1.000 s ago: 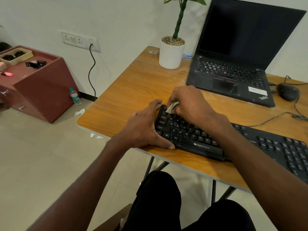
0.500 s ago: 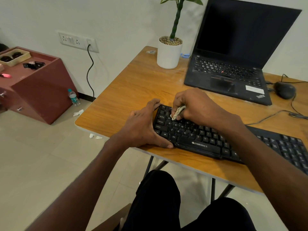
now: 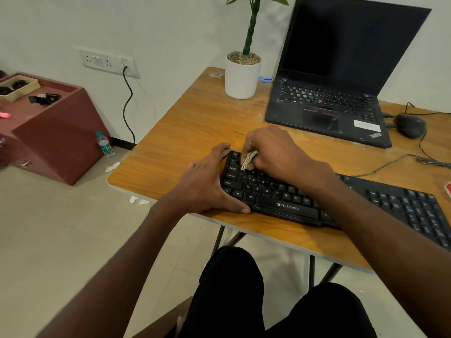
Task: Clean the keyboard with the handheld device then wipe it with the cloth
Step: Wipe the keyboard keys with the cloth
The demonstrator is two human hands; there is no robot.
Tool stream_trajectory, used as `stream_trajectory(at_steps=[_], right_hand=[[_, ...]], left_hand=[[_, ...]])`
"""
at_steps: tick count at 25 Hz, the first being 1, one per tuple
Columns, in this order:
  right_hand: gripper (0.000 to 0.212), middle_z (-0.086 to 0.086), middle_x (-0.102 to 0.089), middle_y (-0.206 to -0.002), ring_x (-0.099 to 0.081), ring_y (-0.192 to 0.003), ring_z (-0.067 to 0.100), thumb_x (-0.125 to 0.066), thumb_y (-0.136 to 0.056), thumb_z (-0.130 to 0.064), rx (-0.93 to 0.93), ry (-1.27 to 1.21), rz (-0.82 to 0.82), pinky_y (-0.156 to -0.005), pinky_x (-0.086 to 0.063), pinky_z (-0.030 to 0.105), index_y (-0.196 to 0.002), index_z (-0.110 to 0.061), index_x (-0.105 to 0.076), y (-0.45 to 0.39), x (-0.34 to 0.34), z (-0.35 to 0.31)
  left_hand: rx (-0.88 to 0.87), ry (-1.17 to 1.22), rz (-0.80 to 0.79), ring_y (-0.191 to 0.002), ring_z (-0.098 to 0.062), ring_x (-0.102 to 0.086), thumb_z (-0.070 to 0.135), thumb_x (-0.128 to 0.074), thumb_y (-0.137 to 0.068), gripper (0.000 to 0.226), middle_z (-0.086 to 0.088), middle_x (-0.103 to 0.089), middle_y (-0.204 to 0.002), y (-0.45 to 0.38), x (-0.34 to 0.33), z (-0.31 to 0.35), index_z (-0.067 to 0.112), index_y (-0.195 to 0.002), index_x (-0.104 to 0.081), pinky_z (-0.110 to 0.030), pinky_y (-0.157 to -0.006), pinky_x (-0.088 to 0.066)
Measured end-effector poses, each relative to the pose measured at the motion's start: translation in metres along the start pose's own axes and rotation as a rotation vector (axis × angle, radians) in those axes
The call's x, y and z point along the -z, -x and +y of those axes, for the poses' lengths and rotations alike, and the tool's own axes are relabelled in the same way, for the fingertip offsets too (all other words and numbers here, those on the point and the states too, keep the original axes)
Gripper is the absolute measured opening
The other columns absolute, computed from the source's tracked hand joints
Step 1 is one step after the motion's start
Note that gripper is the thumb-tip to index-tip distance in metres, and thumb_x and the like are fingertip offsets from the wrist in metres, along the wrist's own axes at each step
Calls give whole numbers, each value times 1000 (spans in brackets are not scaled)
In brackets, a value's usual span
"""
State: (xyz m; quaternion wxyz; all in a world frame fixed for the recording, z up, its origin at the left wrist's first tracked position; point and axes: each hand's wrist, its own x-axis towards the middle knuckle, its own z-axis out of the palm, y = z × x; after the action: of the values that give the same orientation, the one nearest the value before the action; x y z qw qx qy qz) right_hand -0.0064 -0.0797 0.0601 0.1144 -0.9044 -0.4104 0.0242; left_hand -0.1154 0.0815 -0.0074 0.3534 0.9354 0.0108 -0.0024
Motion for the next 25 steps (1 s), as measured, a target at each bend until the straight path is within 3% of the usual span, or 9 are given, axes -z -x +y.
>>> stream_trajectory(at_steps=[5,9,14,17,20,23,25], right_hand=[[17,-4,-75,-86,-68,-87,12,-89,-73,-13,-47,-42,-38,-80,-55,33,-84,-23,-81,-1,7,2],[17,1,-75,-85,-71,-86,18,-88,-74,-12,-152,-13,94,-83,-58,38,-86,-22,-81,3,6,3],[19,-5,-76,-84,-69,-86,14,-90,-72,-13,-238,-34,8,-83,-56,35,-82,-26,-82,16,14,13],[15,-1,-76,-90,-70,-90,20,-84,-81,-14,-196,1,111,-83,-56,35,-89,-26,-81,18,7,2],[16,-3,-74,-92,-66,-91,19,-81,-83,-13,-144,9,53,-76,-50,31,-88,-28,-81,23,-1,-9],[17,0,-74,-89,-68,-87,20,-84,-78,-10,-285,-41,40,-77,-55,34,-79,-26,-81,33,13,13],[12,8,-71,-90,-67,-85,29,-79,-82,-7,-383,24,95,-77,-59,42,-84,-19,-79,40,13,19]], left_hand=[[1,1,-3,-143,-14,-45,87,-82,-36,151,15,-45,-158,0,-1,0,35,-160,-13,-39,-123,-21],[-2,2,2,-143,-13,-45,87,-83,-36,152,17,-45,-158,0,-1,0,34,-160,-14,-39,-123,-21],[0,-4,-2,-141,-9,-46,80,-89,-41,145,19,-45,-156,2,0,2,38,-159,-16,-40,-122,-21],[1,-10,9,-140,-10,-47,73,-94,-45,142,17,-47,-154,3,1,4,37,-159,-18,-44,-124,-23],[7,-6,2,-138,-12,-48,71,-96,-45,141,15,-48,-153,2,2,4,36,-159,-19,-47,-124,-27],[13,35,-11,-139,-10,-49,78,-92,-38,143,17,-49,-153,0,1,3,39,-156,-21,-50,-124,-30],[20,47,-17,-138,-11,-51,80,-91,-36,143,16,-50,-152,1,1,3,40,-155,-22,-50,-123,-33]])
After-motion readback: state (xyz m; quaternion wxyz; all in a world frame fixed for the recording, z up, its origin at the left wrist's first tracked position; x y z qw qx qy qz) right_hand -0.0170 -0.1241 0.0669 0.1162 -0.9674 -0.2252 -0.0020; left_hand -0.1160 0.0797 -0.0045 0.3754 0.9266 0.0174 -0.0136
